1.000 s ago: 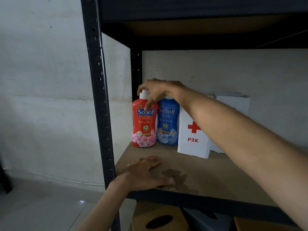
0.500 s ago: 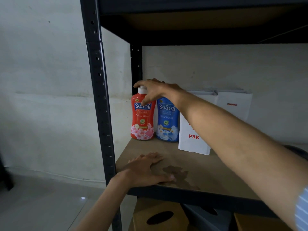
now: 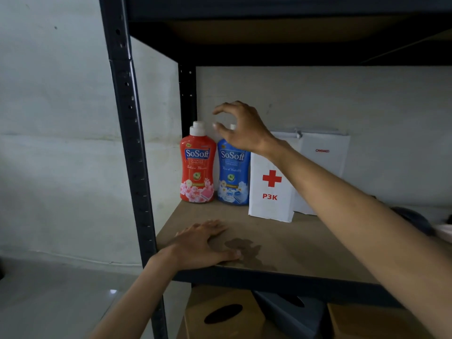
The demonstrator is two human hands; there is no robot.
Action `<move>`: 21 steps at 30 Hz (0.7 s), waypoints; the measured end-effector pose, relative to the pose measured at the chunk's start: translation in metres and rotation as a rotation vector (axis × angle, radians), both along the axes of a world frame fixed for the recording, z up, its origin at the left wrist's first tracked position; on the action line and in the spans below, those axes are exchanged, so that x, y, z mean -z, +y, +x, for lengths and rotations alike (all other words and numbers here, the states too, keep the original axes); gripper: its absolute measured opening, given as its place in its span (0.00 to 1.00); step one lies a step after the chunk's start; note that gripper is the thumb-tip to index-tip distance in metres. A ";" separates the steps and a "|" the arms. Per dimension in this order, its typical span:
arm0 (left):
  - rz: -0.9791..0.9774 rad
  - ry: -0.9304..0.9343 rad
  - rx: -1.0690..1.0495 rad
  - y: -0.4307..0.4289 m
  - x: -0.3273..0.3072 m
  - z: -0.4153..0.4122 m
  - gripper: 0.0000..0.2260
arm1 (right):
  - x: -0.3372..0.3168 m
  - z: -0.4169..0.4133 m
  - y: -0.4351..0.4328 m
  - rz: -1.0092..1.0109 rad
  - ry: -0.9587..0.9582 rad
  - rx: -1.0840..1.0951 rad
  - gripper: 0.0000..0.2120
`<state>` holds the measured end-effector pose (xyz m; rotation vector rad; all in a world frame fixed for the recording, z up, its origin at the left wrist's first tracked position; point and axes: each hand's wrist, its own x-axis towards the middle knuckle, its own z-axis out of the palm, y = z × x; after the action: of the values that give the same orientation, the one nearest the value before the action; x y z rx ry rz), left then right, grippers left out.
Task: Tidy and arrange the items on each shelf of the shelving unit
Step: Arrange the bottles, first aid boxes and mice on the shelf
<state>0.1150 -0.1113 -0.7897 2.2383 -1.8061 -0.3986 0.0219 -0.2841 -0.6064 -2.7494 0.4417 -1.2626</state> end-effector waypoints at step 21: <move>-0.166 0.063 0.236 -0.073 -0.009 -0.155 0.28 | 0.104 -0.243 -0.040 0.272 0.027 0.416 0.16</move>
<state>-0.0398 -0.1841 -0.7809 1.8897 -1.9978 -0.3436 -0.2212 -0.3237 -0.7102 -2.5226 1.1429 -1.1312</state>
